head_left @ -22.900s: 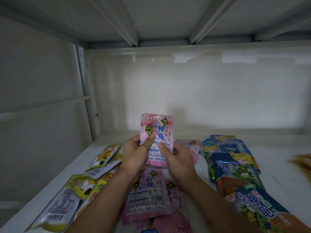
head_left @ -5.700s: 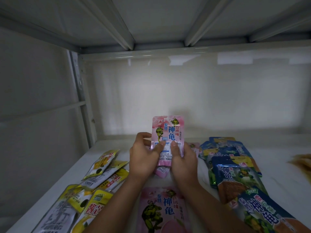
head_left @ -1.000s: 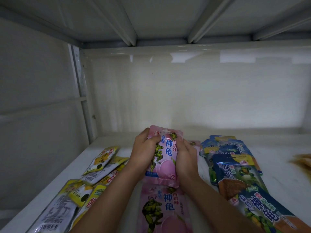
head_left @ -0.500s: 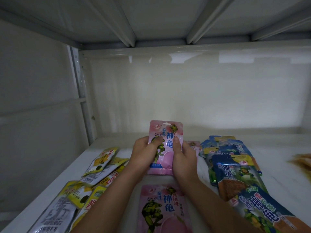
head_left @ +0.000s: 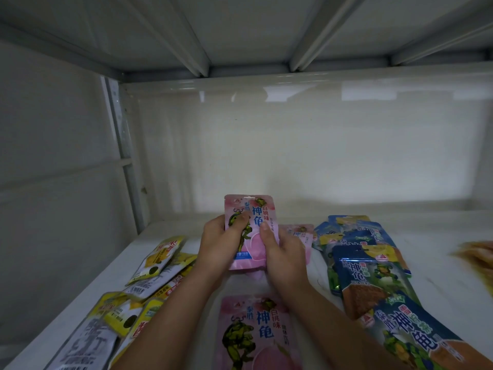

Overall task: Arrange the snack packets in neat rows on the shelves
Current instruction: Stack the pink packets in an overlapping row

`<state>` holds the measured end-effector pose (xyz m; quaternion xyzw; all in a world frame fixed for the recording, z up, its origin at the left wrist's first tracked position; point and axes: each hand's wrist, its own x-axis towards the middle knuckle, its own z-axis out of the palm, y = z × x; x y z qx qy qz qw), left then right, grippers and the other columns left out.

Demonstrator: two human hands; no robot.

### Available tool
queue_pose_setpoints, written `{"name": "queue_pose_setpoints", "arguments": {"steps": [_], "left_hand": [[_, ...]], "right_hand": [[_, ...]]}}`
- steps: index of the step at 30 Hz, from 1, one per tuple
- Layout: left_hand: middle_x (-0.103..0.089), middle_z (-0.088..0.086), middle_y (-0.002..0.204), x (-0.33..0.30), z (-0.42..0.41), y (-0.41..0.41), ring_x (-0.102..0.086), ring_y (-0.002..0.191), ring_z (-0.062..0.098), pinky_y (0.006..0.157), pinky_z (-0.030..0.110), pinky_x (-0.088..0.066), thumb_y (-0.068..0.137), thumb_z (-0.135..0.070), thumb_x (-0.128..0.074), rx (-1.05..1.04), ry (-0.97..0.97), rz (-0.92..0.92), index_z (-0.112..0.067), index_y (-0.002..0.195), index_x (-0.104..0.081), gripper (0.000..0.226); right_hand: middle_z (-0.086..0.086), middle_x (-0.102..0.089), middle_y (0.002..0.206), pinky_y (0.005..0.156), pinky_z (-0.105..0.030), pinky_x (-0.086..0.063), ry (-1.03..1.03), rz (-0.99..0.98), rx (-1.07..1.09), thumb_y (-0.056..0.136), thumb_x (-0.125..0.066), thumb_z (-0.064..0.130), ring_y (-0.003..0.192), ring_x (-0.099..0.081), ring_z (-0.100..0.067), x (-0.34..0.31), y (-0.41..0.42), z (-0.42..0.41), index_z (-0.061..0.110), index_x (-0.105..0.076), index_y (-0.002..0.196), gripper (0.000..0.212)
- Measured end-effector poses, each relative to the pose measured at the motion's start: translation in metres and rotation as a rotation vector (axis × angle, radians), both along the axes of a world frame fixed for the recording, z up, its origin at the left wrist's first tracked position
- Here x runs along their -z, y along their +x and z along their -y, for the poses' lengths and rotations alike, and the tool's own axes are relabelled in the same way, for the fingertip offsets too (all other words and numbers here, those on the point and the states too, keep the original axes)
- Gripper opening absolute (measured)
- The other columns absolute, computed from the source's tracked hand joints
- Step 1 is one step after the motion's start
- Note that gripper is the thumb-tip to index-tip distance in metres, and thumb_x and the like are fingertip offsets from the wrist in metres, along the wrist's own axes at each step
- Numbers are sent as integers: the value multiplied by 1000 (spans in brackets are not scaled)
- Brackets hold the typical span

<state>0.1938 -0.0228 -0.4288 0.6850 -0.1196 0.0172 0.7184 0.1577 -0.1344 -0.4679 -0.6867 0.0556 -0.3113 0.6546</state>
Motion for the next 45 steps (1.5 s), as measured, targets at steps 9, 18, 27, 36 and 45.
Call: {"name": "queue_pose_setpoints", "arguments": {"steps": [9, 18, 27, 36, 45], "left_hand": [[-80, 12, 82, 3, -4, 1, -79, 78, 32, 78, 50, -63, 99, -32, -71, -10, 132, 11, -6, 91, -80, 29], [-81, 12, 90, 2, -4, 0, -79, 81, 31, 76, 51, -65, 102, -31, -67, 24, 36, -33, -9, 104, -78, 24], [-73, 10, 69, -1, -2, -10, -63, 43, 15, 37, 19, -41, 103, -17, -64, 69, 27, -52, -2, 100, -74, 18], [-76, 20, 90, -1, 1, -5, -64, 47, 18, 38, 22, -43, 105, -20, -61, 59, 19, -76, -6, 112, -69, 18], [-72, 13, 73, -4, -4, -10, -61, 40, 14, 36, 18, -41, 108, -12, -54, 50, 66, -36, -1, 101, -70, 20]], "right_hand": [[-33, -65, 89, 68, -39, -52, 25, 65, 1, 106, -56, 37, 71, -63, -35, 1, 4, -2, -14, -60, 91, 53], [-5, -76, 83, 67, -24, -56, -39, 34, -49, 105, -59, 24, 79, -73, -14, 5, 5, 1, 17, -73, 87, 25], [0, -79, 90, 73, -22, -58, 66, 57, -44, 104, -61, 30, 84, -75, -9, 4, 7, 1, 22, -75, 95, 18], [-3, -78, 87, 86, -45, -61, 16, 18, 26, 104, -62, 30, 88, -75, -21, 8, 12, 3, 19, -77, 91, 22], [-16, -74, 89, 84, -51, -60, -7, 61, 31, 99, -61, 47, 89, -72, -34, 9, 12, 1, 5, -73, 93, 44]]}}
